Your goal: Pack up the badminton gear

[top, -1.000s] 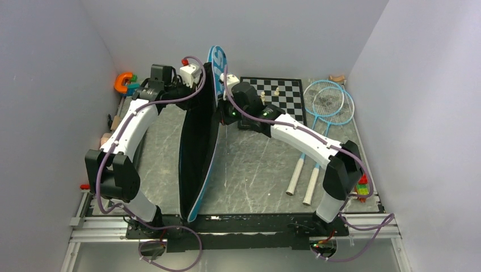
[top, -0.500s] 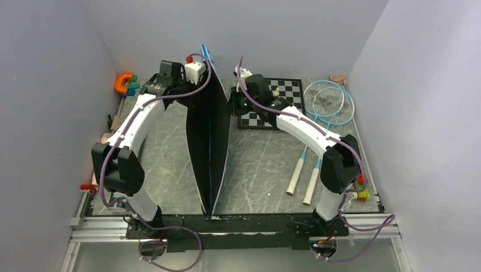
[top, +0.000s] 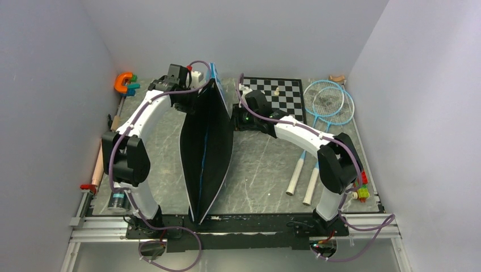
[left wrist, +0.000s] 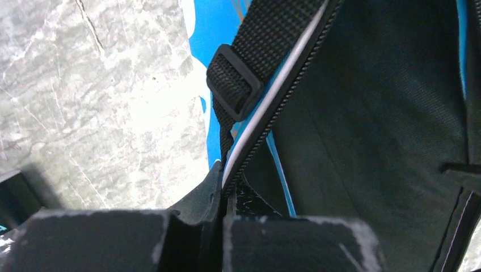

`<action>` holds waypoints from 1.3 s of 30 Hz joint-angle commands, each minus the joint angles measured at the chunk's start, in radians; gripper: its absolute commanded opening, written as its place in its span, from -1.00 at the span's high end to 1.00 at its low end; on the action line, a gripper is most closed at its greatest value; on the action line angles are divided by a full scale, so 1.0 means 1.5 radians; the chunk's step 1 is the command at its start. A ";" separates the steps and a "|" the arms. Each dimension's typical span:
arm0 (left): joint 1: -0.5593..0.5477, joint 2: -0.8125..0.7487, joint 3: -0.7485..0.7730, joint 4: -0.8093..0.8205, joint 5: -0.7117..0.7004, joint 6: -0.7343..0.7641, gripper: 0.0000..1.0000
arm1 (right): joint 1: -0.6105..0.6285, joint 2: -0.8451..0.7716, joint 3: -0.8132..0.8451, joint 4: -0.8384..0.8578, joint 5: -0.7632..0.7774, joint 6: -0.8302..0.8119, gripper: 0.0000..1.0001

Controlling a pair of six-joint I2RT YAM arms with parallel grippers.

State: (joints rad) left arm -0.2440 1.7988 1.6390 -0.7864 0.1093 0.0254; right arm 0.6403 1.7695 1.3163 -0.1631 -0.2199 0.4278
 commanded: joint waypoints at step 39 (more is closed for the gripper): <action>-0.020 -0.047 -0.015 -0.061 -0.058 -0.037 1.00 | -0.368 -0.014 -0.157 -0.230 0.362 0.143 0.04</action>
State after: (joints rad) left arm -0.2550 1.7824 1.6230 -0.8360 0.0441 -0.0372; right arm 0.0868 1.7088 1.0813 -0.5076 0.3164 0.6250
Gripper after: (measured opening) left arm 0.028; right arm 0.515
